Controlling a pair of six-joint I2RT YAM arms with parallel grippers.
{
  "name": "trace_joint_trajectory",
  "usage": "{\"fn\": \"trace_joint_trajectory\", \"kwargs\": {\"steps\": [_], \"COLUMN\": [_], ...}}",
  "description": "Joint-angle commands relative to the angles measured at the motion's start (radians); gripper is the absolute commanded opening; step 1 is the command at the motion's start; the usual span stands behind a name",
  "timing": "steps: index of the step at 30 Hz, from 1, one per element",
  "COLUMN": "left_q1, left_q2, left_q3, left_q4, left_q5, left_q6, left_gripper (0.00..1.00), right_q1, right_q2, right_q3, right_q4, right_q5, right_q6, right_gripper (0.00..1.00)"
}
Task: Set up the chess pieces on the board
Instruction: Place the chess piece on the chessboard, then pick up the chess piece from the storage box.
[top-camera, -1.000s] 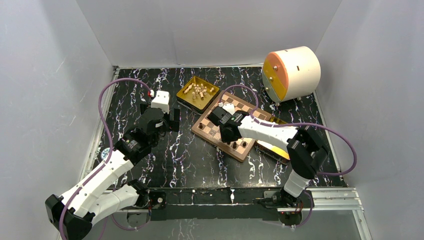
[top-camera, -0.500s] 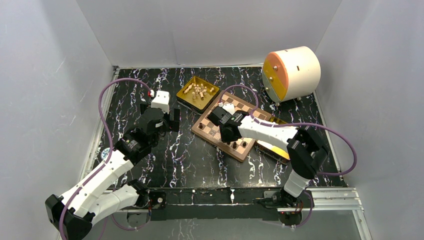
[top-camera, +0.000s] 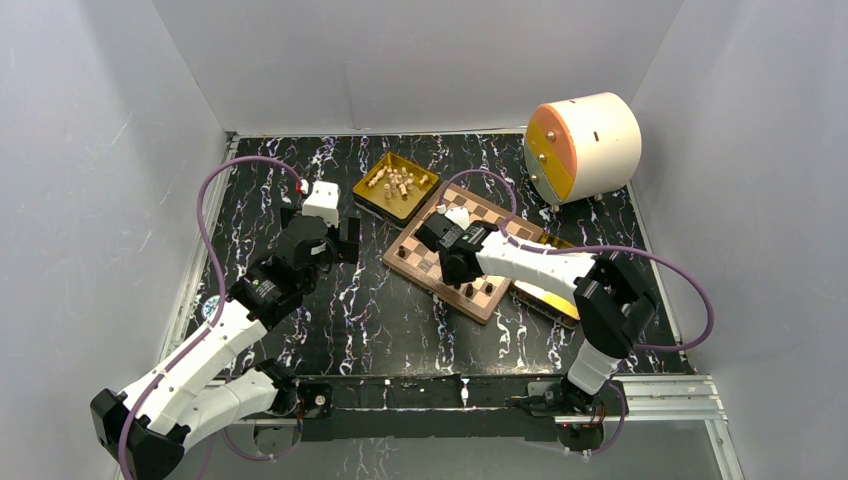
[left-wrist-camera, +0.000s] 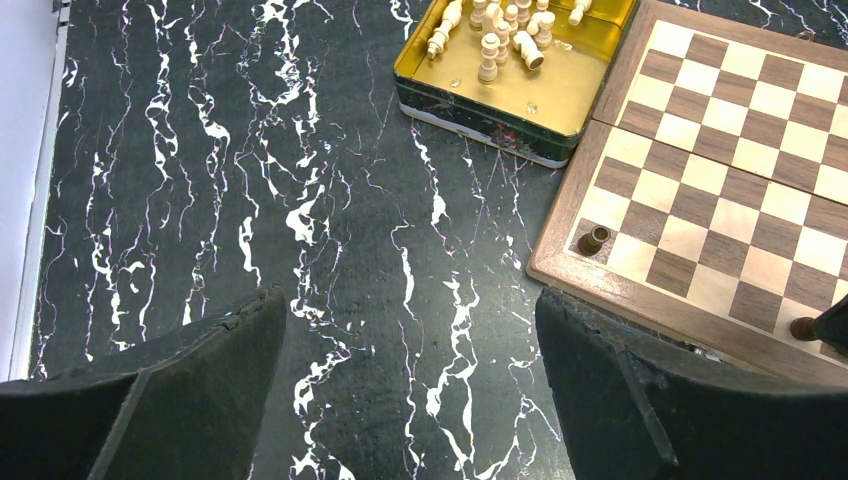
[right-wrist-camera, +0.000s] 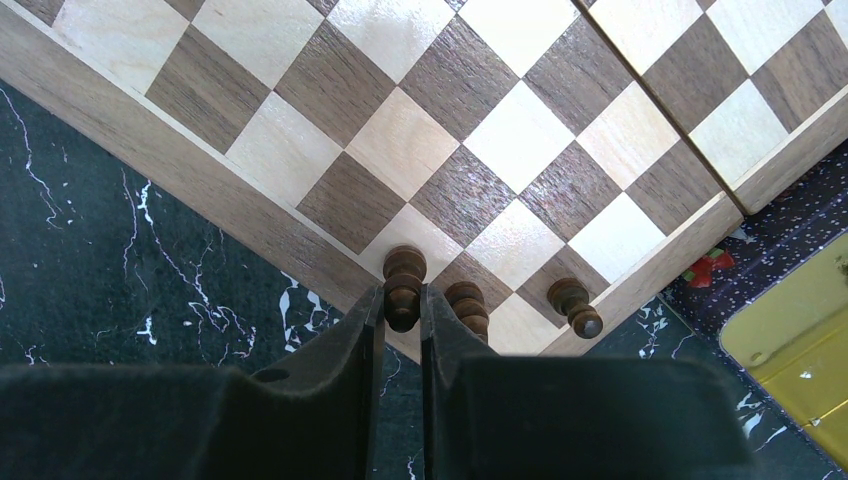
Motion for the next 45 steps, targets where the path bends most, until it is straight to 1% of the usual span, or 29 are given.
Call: {"fn": "trace_joint_trajectory", "kwargs": {"steps": [1, 15, 20, 24, 29, 32, 35, 40, 45], "left_q1": [-0.004, -0.004, -0.004, -0.004, -0.004, -0.004, -0.004, -0.004, -0.004], "left_q2": [-0.015, -0.015, -0.014, -0.004, -0.008, 0.009, 0.07, 0.158, 0.2], "left_q3": [-0.005, -0.005, -0.008, -0.005, -0.011, -0.013, 0.013, 0.07, 0.104], "left_q4": [0.026, 0.027, 0.026, 0.028, 0.028, 0.035, 0.012, -0.032, -0.064], "left_q5": [-0.009, -0.01, -0.017, 0.0, 0.002, 0.031, 0.099, 0.2, 0.239], "left_q6": [0.003, 0.003, 0.003, 0.003, 0.001, -0.003, -0.004, -0.02, -0.049], "left_gripper": [0.91, 0.91, 0.91, 0.92, 0.92, 0.93, 0.94, 0.94, 0.97], "right_q1": [0.001, 0.0, -0.001, 0.0, -0.001, -0.009, -0.046, -0.176, -0.306], "right_q2": [0.0, 0.001, -0.003, -0.029, -0.047, -0.056, -0.077, -0.15, -0.211], "right_q3": [0.012, 0.022, 0.057, 0.07, 0.108, 0.13, 0.14, 0.125, 0.078], "right_q4": [0.005, -0.007, -0.038, -0.043, -0.07, -0.086, -0.097, -0.052, -0.019], "right_q5": [0.026, 0.029, 0.032, 0.051, 0.084, 0.109, 0.136, 0.105, 0.116], "right_q6": [0.005, 0.01, 0.006, -0.001, -0.014, -0.032, -0.05, -0.094, -0.123], "right_gripper": [0.24, 0.32, 0.35, 0.42, 0.44, 0.45, 0.46, 0.46, 0.43]}}
